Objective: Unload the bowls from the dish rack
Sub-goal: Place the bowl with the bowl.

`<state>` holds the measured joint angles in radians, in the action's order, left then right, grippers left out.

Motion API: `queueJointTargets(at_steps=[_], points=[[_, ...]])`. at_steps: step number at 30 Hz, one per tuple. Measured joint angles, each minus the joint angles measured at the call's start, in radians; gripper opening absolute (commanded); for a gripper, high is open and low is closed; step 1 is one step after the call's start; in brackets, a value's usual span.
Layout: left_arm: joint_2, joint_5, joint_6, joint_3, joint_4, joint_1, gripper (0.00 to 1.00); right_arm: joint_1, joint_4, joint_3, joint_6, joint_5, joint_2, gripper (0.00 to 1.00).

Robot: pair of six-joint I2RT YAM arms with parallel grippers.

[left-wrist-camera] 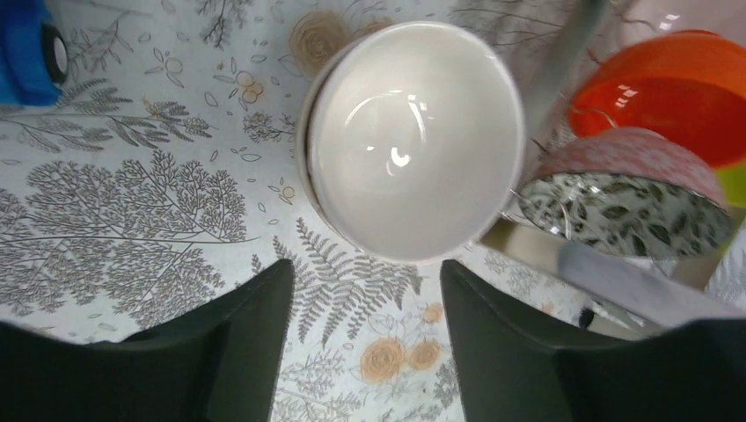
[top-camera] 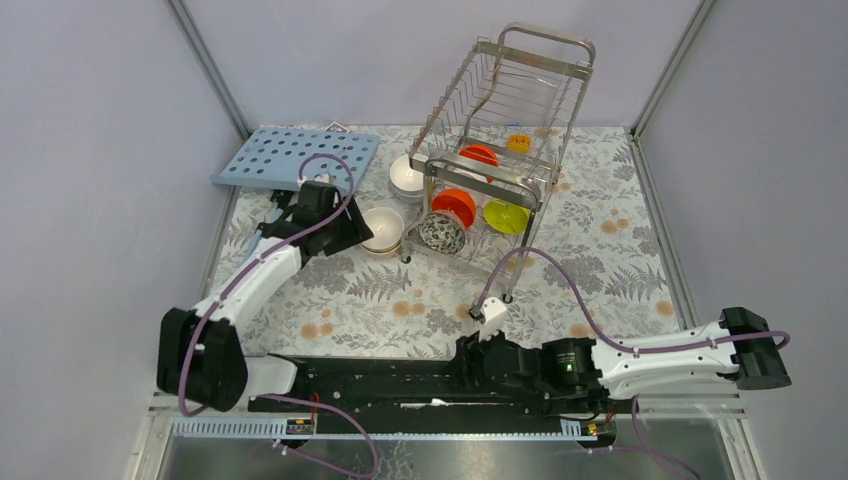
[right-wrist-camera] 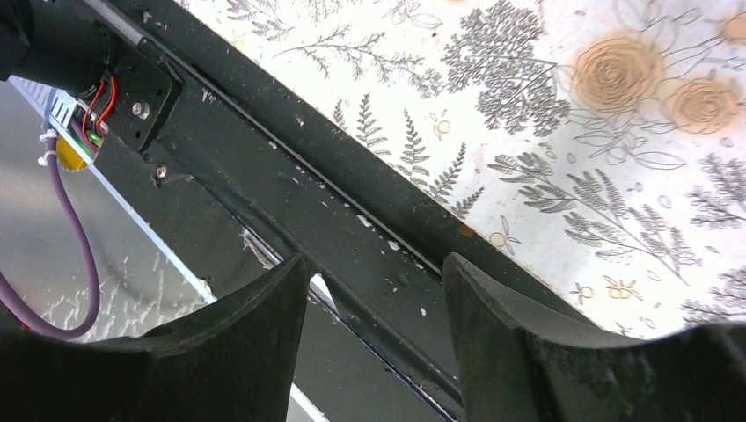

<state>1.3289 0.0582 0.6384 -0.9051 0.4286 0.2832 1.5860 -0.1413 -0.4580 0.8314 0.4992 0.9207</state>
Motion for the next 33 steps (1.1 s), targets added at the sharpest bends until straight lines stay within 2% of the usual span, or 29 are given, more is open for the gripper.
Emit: queueJointTargets(at_steps=[3,8,15,19,26,33], points=[[-0.093,0.006,-0.012,-0.017,0.027,0.0,0.8,0.0,-0.076,-0.035,-0.02,0.024,-0.04,0.65],[-0.283,0.049,-0.037,-0.017,0.041,0.0,0.87,0.001,-0.225,-0.137,-0.076,0.07,-0.144,0.65],[-0.455,0.114,-0.064,0.051,0.044,0.0,0.99,0.002,-0.431,-0.33,-0.146,0.202,-0.301,0.7],[-0.521,0.134,-0.063,0.103,0.039,0.0,0.99,0.003,-0.539,-0.397,-0.141,0.33,-0.348,0.75],[-0.585,0.178,-0.045,0.149,-0.009,0.0,0.99,0.003,-0.698,-0.408,-0.088,0.568,-0.315,0.78],[-0.584,0.238,-0.012,0.161,-0.096,0.0,0.99,0.003,-0.723,-0.409,-0.083,0.669,-0.356,0.79]])
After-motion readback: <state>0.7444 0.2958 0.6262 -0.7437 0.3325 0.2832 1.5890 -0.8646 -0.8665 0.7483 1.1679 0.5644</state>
